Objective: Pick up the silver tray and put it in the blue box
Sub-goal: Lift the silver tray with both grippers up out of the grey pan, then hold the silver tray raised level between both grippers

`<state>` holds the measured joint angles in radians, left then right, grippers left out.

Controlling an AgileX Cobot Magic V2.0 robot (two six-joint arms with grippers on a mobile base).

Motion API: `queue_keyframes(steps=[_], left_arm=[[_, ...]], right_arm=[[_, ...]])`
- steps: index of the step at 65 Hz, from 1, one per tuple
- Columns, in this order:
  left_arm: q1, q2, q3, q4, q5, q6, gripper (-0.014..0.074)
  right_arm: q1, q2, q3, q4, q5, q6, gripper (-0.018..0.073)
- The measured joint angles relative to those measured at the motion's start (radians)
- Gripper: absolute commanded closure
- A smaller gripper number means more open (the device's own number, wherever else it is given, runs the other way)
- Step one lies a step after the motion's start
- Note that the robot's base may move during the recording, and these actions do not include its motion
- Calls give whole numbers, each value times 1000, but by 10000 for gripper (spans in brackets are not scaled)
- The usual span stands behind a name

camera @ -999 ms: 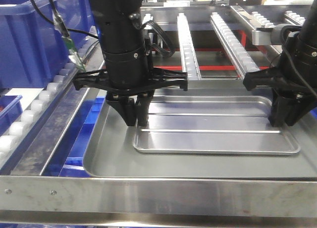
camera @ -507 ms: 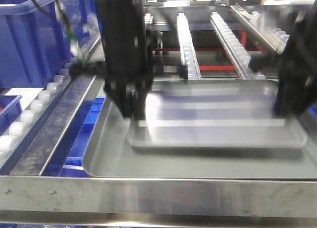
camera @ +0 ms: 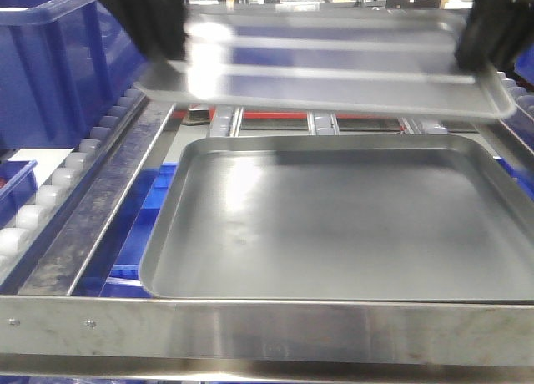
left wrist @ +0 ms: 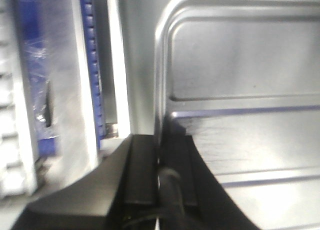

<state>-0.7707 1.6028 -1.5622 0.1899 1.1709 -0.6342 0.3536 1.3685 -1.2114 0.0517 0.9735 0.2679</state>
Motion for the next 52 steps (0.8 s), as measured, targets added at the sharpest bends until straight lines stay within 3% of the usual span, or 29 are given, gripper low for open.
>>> queue_keyframes(steps=[17, 52], left_arm=[[-33, -58, 44, 4, 60, -6, 701], [-38, -52, 54, -6, 54, -10, 701]], right_arm=[[94, -47, 0, -67, 76, 98, 501], [99, -47, 0, -83, 105, 112, 501]])
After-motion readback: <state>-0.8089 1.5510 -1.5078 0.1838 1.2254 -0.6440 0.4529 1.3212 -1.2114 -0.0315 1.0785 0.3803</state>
